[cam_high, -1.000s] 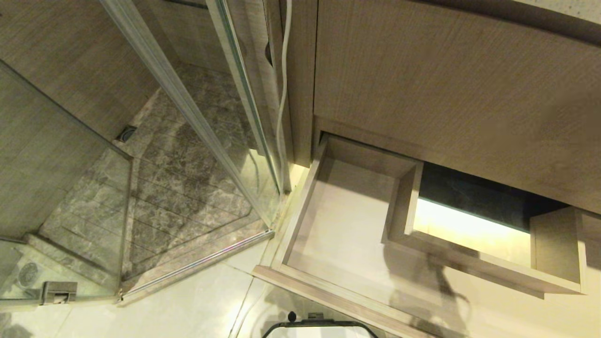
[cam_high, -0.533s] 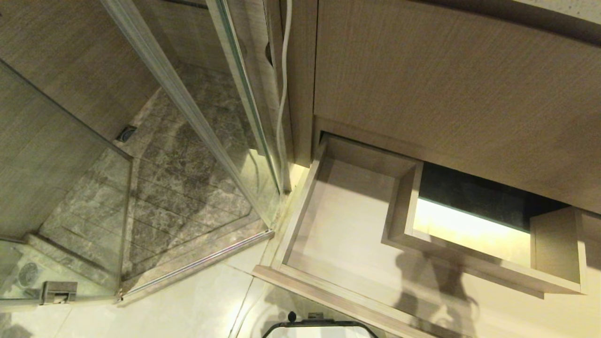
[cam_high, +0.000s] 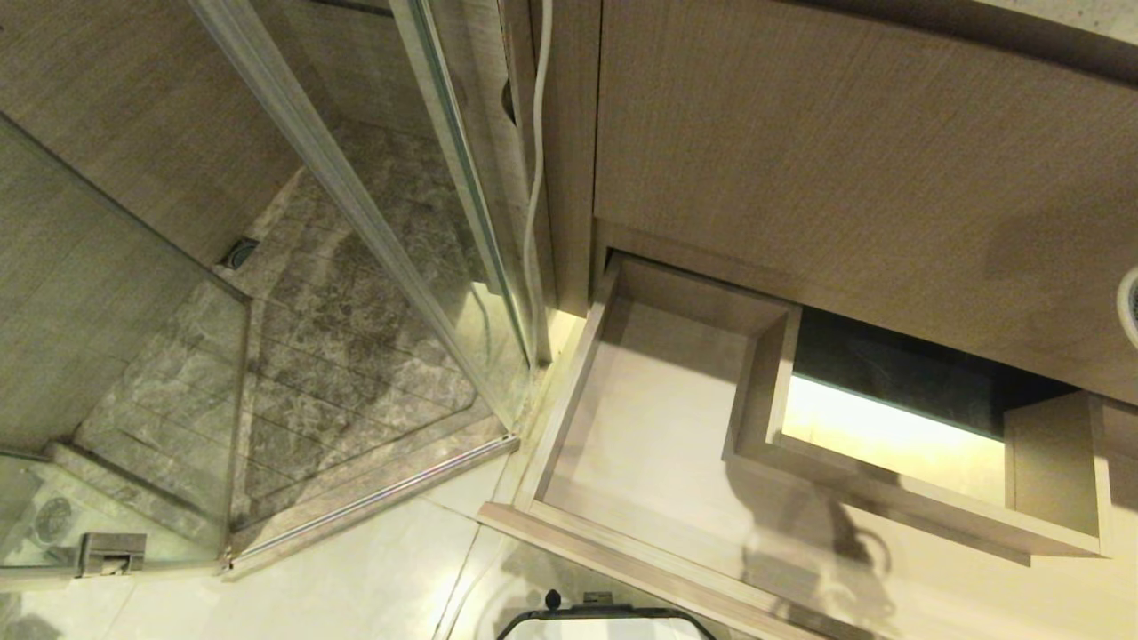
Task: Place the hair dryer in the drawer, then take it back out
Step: Put it into the drawer
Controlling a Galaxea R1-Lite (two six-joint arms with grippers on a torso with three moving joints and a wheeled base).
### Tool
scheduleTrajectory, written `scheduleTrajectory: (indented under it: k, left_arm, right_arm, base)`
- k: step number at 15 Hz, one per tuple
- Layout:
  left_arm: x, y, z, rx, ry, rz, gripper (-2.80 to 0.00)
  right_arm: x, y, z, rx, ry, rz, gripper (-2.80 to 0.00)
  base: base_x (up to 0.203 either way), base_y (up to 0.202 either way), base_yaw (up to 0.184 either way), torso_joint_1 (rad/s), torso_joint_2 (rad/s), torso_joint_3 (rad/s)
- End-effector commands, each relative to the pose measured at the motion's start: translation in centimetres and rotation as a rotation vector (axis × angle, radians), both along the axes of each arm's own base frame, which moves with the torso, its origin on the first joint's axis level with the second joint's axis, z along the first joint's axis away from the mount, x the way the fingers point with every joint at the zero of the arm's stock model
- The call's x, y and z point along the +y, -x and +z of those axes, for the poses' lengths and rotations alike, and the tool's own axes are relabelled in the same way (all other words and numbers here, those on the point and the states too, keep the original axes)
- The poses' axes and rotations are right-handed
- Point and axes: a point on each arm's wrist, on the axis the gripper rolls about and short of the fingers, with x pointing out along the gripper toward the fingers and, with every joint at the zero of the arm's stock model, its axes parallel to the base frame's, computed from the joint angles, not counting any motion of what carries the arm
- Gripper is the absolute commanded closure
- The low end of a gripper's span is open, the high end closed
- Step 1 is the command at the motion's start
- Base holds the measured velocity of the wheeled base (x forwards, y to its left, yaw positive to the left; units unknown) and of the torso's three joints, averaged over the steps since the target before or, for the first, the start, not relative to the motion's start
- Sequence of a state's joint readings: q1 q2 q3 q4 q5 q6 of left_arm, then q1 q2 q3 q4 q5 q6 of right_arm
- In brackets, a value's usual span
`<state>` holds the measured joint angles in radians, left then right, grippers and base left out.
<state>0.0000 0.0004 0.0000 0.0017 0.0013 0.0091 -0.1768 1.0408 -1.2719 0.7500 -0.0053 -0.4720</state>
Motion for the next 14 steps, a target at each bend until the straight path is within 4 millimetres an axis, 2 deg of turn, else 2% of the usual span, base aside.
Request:
scheduleTrajectory:
  k: [1, 11, 14]
  left_arm:
    - [0.00, 0.00, 0.00, -0.001, 0.000, 0.000, 0.00]
    - [0.00, 0.00, 0.00, -0.001, 0.000, 0.000, 0.00]
    - [0.00, 0.00, 0.00, -0.001, 0.000, 0.000, 0.00]
  right_arm:
    - [0.14, 0.73, 0.05, -0.015, 0.023, 0.013, 0.00]
    - [0.24, 1.28, 0.31, -0.065, 0.030, 0.014, 0.00]
    - [0.24, 1.27, 0.44, -0.074, 0.031, 0.014, 0.00]
  base:
    - [0.000, 0.000, 0.000, 0.000, 0.00, 0.000]
    - [0.000, 0.000, 0.000, 0.000, 0.00, 0.000]
    - [0.003, 0.010, -0.133, 0.001, 0.00, 0.001]
